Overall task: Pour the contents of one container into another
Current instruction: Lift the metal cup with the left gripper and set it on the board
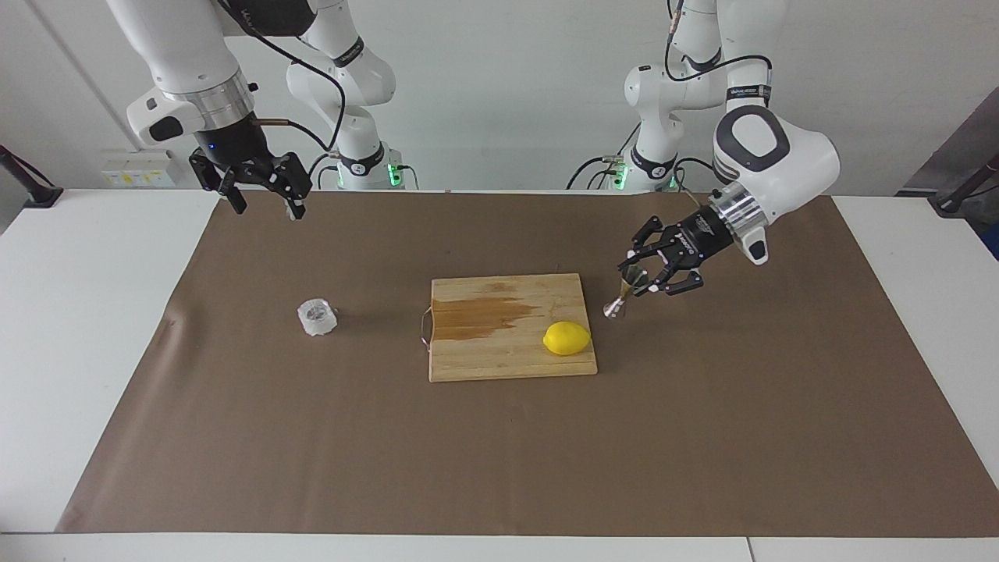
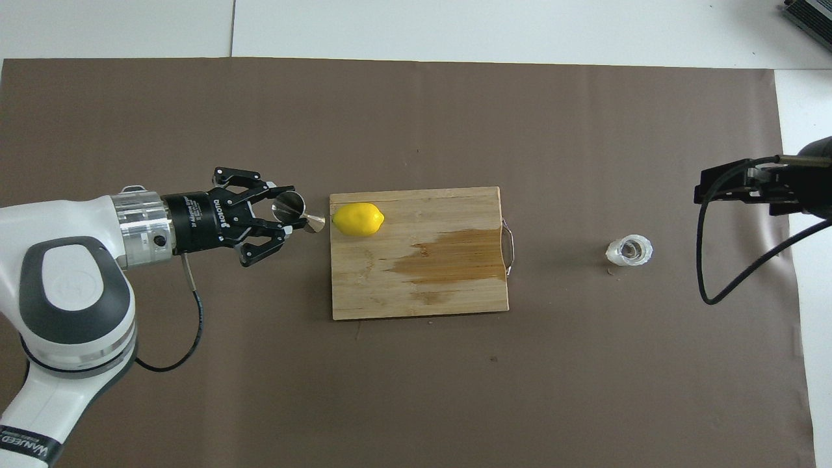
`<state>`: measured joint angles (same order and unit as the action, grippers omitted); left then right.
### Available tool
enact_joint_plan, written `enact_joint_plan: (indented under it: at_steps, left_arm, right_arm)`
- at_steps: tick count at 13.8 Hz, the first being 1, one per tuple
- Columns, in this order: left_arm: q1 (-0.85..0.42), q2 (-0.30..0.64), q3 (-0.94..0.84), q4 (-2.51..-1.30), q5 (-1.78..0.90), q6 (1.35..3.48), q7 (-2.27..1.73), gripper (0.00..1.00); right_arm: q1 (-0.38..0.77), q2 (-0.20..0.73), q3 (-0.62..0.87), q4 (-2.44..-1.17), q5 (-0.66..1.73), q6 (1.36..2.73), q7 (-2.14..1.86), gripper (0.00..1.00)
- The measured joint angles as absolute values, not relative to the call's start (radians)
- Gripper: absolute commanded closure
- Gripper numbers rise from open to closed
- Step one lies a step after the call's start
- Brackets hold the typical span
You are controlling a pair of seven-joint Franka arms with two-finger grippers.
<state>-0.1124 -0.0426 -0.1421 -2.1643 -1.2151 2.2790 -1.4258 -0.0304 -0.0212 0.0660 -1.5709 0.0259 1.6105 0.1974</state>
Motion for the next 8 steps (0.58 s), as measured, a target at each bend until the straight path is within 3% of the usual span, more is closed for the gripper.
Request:
enact_joint_plan:
  at_steps: [8]
  left_arm:
    - [-0.563,0.043,-0.147,-2.134,-1.563,2.901,-1.548,1.0]
  right_arm:
    - [-0.03,-0.021,0.066,-1.571,0.026,1.611,0.197,0.0]
